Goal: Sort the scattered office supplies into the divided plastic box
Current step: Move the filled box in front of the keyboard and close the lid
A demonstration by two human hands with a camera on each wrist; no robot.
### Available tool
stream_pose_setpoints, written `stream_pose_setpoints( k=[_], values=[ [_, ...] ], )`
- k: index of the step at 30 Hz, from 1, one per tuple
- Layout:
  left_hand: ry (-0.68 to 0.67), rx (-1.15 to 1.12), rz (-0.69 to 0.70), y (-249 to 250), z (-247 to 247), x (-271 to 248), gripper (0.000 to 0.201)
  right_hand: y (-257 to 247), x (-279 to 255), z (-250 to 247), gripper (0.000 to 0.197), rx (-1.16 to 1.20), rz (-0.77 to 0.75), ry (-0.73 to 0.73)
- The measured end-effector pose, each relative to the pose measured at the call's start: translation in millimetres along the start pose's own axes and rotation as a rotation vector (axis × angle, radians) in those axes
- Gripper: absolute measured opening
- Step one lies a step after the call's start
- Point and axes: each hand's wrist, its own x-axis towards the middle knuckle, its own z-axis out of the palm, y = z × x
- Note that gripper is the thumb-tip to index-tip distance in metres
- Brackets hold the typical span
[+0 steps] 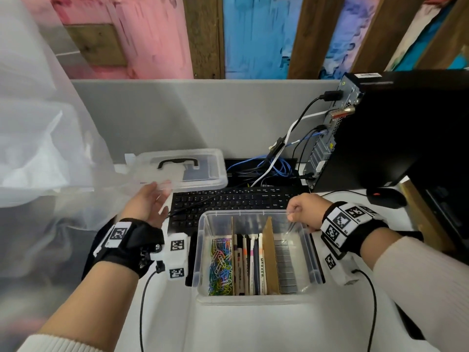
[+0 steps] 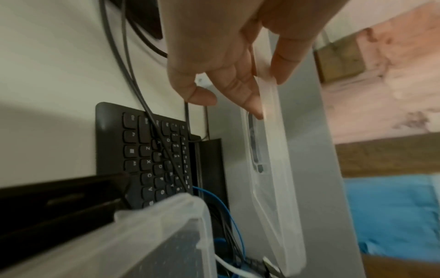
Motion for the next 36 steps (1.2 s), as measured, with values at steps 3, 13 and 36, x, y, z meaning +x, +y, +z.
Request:
stream_pose_setpoints(
  k=[3,13,36],
  values=[
    [-0.054,0.049,0.016,1,5,-17,0.009,1,-4,-12,0.020,-0.095,-0.049,0.018],
    [-0.379,0.161,0.092,3,47,-95,0.032,-32,-45,-43,0.044,1.144,-0.015,-0.065],
    [-0.490,0.923,0.046,-11,-2,-118,0.027,35,-92,2,0.027,1.178,0.021,-0.031]
  ],
)
